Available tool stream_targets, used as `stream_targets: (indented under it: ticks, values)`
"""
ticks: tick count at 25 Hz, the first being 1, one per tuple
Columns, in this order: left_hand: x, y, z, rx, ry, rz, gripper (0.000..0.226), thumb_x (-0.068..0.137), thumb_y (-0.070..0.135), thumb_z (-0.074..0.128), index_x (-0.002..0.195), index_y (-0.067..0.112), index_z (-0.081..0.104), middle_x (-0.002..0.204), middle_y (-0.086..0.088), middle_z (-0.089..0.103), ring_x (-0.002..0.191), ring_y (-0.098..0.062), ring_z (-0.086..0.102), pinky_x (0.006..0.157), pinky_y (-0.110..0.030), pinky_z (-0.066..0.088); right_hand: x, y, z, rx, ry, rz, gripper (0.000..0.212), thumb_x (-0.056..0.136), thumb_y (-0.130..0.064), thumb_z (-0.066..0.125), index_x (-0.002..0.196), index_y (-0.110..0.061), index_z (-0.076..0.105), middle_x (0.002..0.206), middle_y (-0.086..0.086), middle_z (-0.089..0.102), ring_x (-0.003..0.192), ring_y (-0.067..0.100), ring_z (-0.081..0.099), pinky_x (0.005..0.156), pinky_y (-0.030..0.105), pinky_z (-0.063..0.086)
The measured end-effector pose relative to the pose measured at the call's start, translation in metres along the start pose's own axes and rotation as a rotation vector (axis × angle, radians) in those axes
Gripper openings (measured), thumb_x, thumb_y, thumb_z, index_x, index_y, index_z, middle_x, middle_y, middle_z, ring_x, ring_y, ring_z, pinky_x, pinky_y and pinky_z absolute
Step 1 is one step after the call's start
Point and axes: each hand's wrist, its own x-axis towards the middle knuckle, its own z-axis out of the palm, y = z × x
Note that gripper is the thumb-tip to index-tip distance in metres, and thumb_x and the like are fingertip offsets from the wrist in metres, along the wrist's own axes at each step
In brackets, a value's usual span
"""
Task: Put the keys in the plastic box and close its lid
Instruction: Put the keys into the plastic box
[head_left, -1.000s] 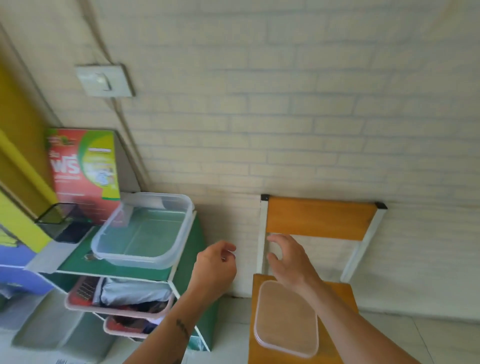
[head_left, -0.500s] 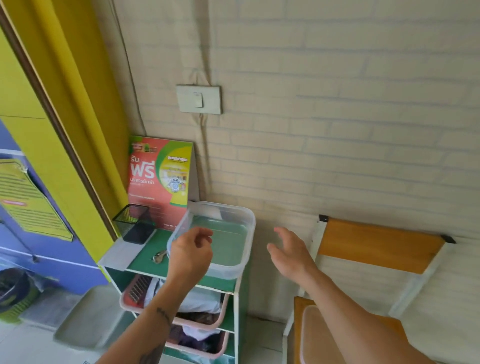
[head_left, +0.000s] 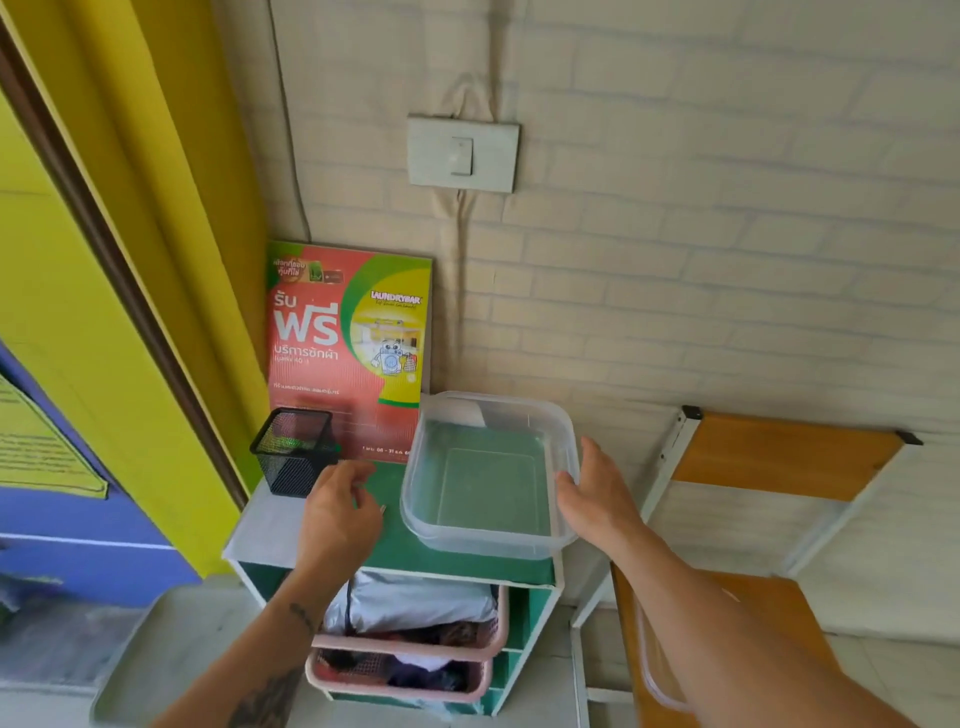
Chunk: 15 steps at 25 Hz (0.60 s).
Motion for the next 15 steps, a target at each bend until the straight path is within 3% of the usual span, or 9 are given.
stream_targets:
  ticks: [4,7,11,15]
  values:
    - [-0.003,-0.028,0.003,0.125,-0.232,0.04,0.04,0.084,0.012,0.063,0.123,0.019,0.061,0.12,0.0,0.057,0.112,-0.022,0.051,0.095,-0.036,0.045,-0.001,0.0,0.014,-0.034,-0.016,0.034,0.069,0.1,-0.025,0.046,0.156,-0.02,0.005,0.158,0.013,0.028,0.14,0.032,0.035,0.11,0.043,0.034]
    - [-0.001,-0.038,0.005,0.253,-0.289,0.055,0.048,0.081,0.019,0.068,0.127,0.023,0.058,0.121,0.001,0.055,0.111,-0.022,0.046,0.098,-0.038,0.044,-0.002,-0.004,0.023,-0.024,-0.011,0.021,0.071,0.1,-0.018,0.045,0.156,-0.024,0.001,0.158,0.011,0.028,0.138,0.032,0.039,0.107,0.041,0.037]
    - [0.006,-0.04,0.011,0.325,-0.282,0.031,0.046,0.079,0.013,0.063,0.124,0.019,0.06,0.114,-0.003,0.057,0.105,-0.025,0.05,0.093,-0.04,0.048,0.002,-0.006,0.03,-0.029,-0.01,0.067,0.081,0.094,-0.002,0.045,0.153,-0.032,0.0,0.142,0.014,0.045,0.098,0.026,0.06,0.074,0.037,0.054]
    - [0.008,-0.033,0.016,0.309,-0.298,-0.013,0.043,0.071,0.004,0.058,0.111,0.015,0.067,0.104,-0.007,0.056,0.09,-0.027,0.055,0.082,-0.038,0.053,0.004,-0.003,0.032,-0.064,-0.017,0.13,0.091,0.09,0.002,0.048,0.153,-0.035,-0.006,0.131,0.014,0.052,0.09,0.028,0.063,0.067,0.04,0.056]
